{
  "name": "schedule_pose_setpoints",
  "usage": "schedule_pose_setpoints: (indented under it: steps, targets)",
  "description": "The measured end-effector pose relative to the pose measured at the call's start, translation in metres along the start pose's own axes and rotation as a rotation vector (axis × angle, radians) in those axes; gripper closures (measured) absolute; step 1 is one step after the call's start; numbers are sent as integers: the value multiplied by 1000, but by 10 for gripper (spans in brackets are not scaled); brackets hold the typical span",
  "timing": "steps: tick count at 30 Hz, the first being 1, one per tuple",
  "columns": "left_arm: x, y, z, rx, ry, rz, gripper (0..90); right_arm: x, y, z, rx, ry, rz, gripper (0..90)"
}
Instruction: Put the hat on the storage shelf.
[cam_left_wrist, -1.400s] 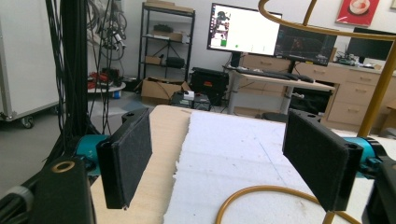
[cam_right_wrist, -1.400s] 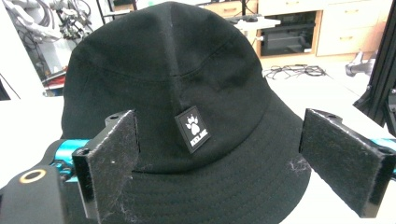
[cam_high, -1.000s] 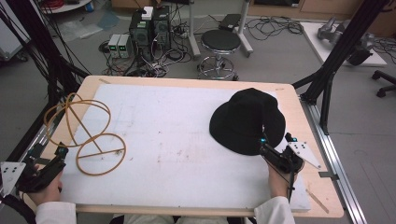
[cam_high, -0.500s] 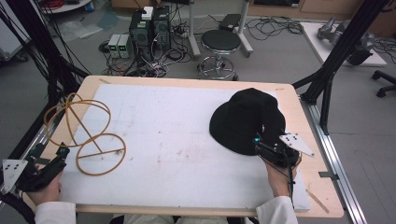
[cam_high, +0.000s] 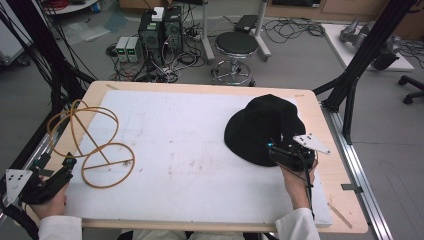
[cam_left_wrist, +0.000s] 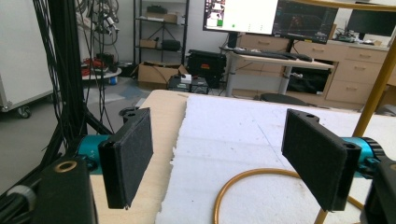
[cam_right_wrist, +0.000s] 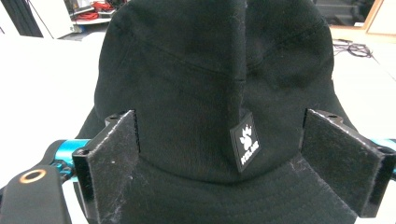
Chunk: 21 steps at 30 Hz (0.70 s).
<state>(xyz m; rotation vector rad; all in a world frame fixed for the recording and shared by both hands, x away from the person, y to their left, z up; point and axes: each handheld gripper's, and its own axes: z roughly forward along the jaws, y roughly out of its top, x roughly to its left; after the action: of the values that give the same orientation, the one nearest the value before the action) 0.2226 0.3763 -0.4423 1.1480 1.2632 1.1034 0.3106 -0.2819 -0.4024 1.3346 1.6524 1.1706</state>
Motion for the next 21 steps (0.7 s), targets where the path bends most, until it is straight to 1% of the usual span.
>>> schedule_pose_setpoints:
  steps: [8, 11, 13, 14, 16, 17, 20, 21]
  targets:
    - [0, 0, 1, 3, 0, -3, 250, -2, 11, 13, 3, -9, 6, 118]
    - [0, 0, 1, 3, -5, -6, 250, -3, 19, 20, 11, -27, 7, 119]
    - [0, -1, 1, 1, -6, -11, 250, -3, 22, 24, 13, -30, 4, 136]
    - [0, -1, 1, 1, -6, -11, 250, -3, 22, 25, 22, -36, 8, 137]
    - [0, -1, 1, 0, -5, -12, 251, -5, 23, 30, 35, -49, 1, 138]
    - [1, 0, 1, 1, -5, -12, 251, -4, 23, 31, 41, -52, 14, 139]
    - [1, -1, 1, 1, -5, -14, 251, -5, 22, 35, 50, -55, 10, 139]
    - [1, -1, 1, 2, -4, -14, 251, -6, 22, 39, 63, -57, 8, 139]
